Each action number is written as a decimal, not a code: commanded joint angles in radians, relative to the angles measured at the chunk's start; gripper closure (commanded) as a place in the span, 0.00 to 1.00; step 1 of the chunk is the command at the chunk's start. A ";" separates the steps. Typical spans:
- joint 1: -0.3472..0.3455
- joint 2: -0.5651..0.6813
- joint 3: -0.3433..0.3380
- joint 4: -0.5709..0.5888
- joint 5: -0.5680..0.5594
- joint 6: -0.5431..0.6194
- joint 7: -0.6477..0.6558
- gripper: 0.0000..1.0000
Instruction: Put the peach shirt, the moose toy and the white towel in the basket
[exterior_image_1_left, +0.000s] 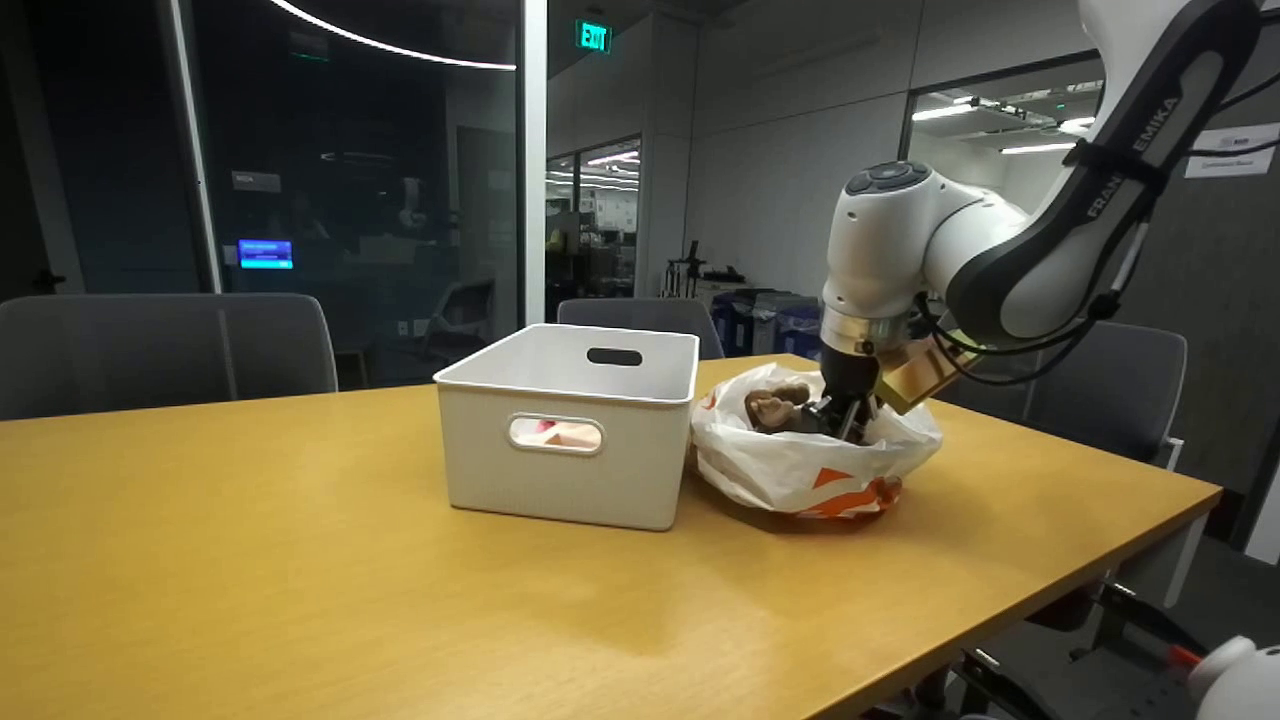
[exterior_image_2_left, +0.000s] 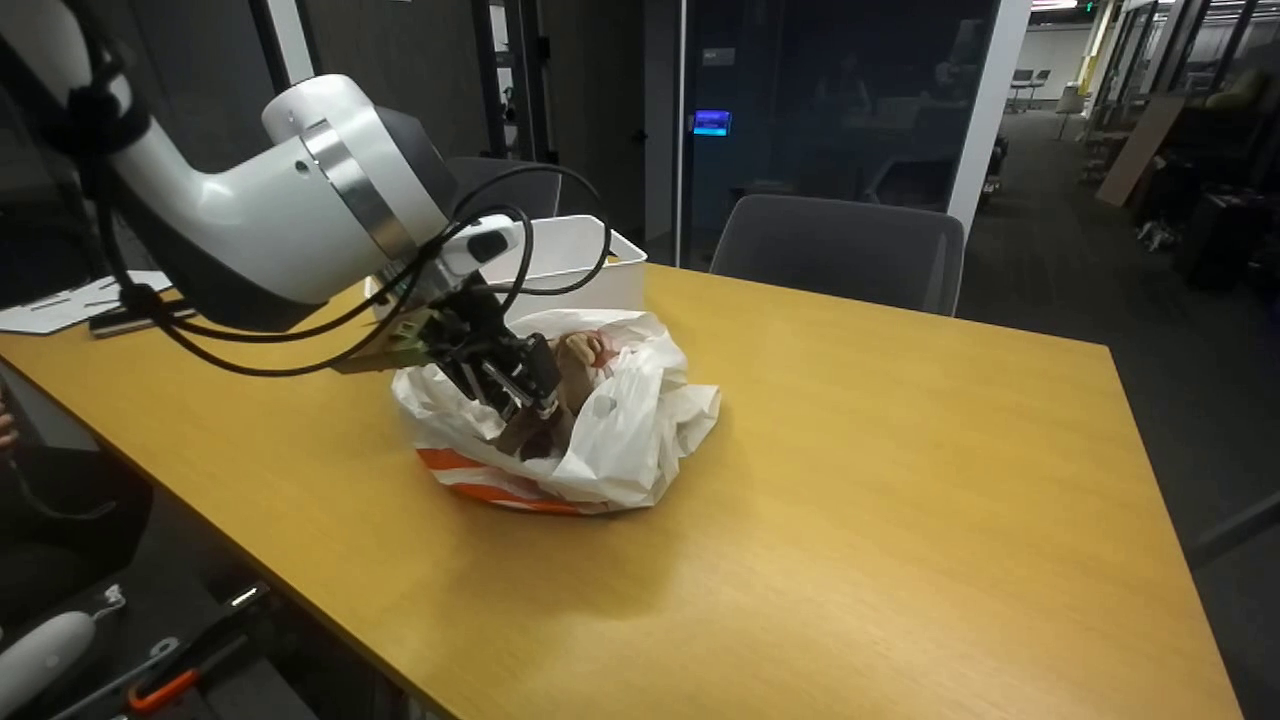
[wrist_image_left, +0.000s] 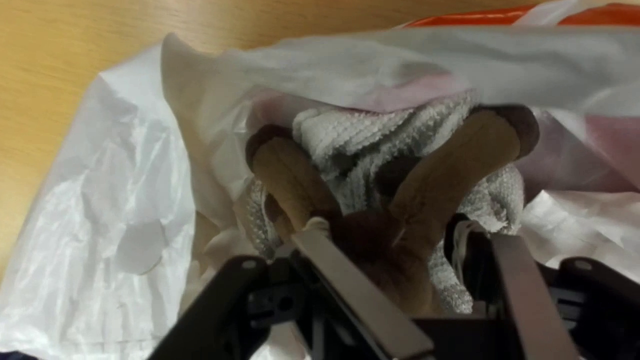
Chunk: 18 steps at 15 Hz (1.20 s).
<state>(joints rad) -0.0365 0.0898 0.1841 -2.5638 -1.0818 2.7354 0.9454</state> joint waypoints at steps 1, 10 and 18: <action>-0.008 -0.005 -0.008 0.008 -0.034 0.040 -0.007 0.68; -0.011 -0.125 -0.012 -0.009 -0.069 0.042 0.035 0.82; 0.007 -0.393 0.037 0.005 -0.113 -0.057 0.031 0.83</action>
<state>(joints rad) -0.0388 -0.1836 0.1909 -2.5577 -1.1294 2.7425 0.9600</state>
